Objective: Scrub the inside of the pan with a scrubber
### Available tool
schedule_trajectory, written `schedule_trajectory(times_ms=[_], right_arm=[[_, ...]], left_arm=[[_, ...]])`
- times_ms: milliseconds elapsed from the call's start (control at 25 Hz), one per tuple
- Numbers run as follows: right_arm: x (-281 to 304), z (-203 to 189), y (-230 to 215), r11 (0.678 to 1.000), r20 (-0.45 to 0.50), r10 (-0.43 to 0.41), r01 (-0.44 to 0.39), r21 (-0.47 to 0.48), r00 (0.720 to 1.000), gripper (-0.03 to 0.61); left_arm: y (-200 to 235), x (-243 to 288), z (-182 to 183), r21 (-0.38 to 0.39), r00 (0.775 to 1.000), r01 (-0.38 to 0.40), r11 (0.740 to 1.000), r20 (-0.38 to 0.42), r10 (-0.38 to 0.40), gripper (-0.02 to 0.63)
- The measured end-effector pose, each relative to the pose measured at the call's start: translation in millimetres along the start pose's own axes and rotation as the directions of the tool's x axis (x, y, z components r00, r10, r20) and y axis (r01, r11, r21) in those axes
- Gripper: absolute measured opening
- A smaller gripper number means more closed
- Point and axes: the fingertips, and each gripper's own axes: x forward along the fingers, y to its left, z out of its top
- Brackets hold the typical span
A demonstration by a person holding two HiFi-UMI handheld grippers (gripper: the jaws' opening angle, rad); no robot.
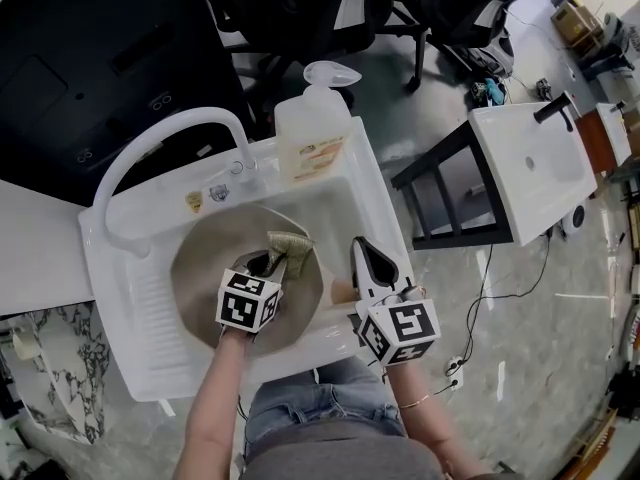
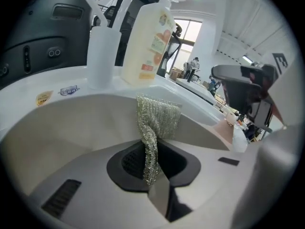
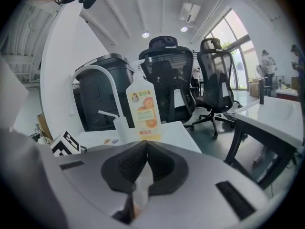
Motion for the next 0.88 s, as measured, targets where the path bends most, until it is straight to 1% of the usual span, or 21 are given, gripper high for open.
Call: schedule_trajectory(times_ms=[200, 360, 560, 720, 800, 880], right_arm=[[10, -2, 5, 1.0, -0.018, 0.026, -0.026, -0.002, 0.999, 0.011], [19, -3, 10, 0.999, -0.033, 0.049, -0.049, -0.006, 0.998, 0.011], [27, -5, 12, 0.998, -0.05, 0.066, -0.066, -0.007, 0.997, 0.011], [32, -4, 14, 0.997, -0.056, 0.075, -0.075, -0.011, 0.996, 0.011], [34, -3, 15, 0.997, -0.057, 0.08, -0.081, -0.013, 0.995, 0.011], [36, -2, 16, 0.996, -0.058, 0.087, -0.088, -0.014, 0.994, 0.011]], left_arm=[[13, 8, 7, -0.015, 0.998, -0.056, 0.998, 0.004, 0.056, 0.061], [22, 12, 12, -0.008, 0.995, -0.095, 0.995, 0.006, 0.095, 0.061], [37, 14, 15, 0.0, 0.985, -0.172, 0.985, 0.007, 0.172, 0.061], [58, 10, 14, -0.032, 0.968, -0.25, 0.968, 0.009, 0.251, 0.062], [72, 5, 14, -0.054, 0.952, -0.305, 0.951, 0.008, 0.306, 0.063], [86, -2, 15, -0.083, 0.931, -0.364, 0.928, 0.002, 0.365, 0.063]])
